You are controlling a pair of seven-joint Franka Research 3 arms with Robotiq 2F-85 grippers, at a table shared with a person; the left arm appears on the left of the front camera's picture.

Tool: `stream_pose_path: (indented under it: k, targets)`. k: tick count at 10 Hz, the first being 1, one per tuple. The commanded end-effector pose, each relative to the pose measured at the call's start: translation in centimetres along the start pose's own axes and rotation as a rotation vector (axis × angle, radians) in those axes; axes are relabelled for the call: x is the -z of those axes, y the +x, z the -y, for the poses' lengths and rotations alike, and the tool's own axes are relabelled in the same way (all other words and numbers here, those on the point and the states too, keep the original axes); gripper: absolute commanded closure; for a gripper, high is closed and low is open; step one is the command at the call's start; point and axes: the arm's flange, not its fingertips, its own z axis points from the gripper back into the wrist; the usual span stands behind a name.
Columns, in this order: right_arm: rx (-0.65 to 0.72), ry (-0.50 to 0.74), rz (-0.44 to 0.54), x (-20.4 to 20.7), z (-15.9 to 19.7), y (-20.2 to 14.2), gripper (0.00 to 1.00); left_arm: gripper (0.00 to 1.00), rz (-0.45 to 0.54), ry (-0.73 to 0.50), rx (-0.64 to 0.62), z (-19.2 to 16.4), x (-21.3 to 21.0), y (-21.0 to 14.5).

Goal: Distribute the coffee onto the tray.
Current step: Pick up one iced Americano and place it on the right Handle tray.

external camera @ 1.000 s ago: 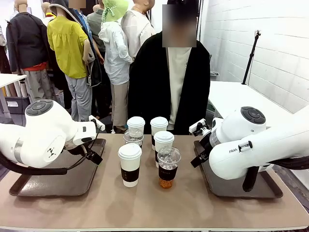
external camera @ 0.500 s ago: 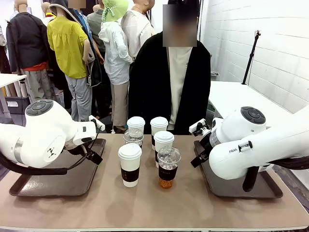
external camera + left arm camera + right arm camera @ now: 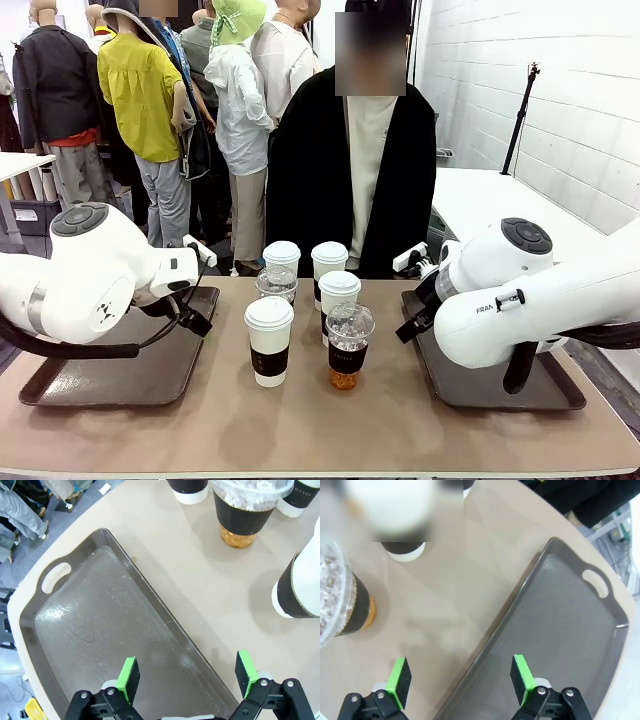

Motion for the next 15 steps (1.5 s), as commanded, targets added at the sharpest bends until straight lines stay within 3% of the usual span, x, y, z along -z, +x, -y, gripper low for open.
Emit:
stream_pose_path:
  k: [1, 5, 9, 13, 15]
  targets:
    - [0.006, 0.005, 0.019, -2.3, 1.0, 0.9, 0.0, 0.0, 0.002, 0.015, 0.026, -0.4, -2.6, 1.1]
    - [-0.018, 0.017, 0.065, -7.0, 0.9, 1.6, 0.0, 0.0, 0.036, 0.058, 0.067, 0.7, -8.6, 2.8]
    - [-0.03, 0.017, 0.094, -8.8, 1.2, 1.4, 0.0, 0.0, 0.049, 0.065, 0.096, 0.6, -10.5, 2.9]
    - [-0.078, 0.166, 0.232, -11.3, 2.8, 0.3, 0.0, 0.0, 0.179, -0.118, 0.27, -0.4, -12.6, 2.3]
    - [-0.08, 0.19, 0.251, -11.9, 3.3, 0.5, 0.0, 0.0, 0.181, -0.189, 0.32, -1.1, -13.6, 2.4]
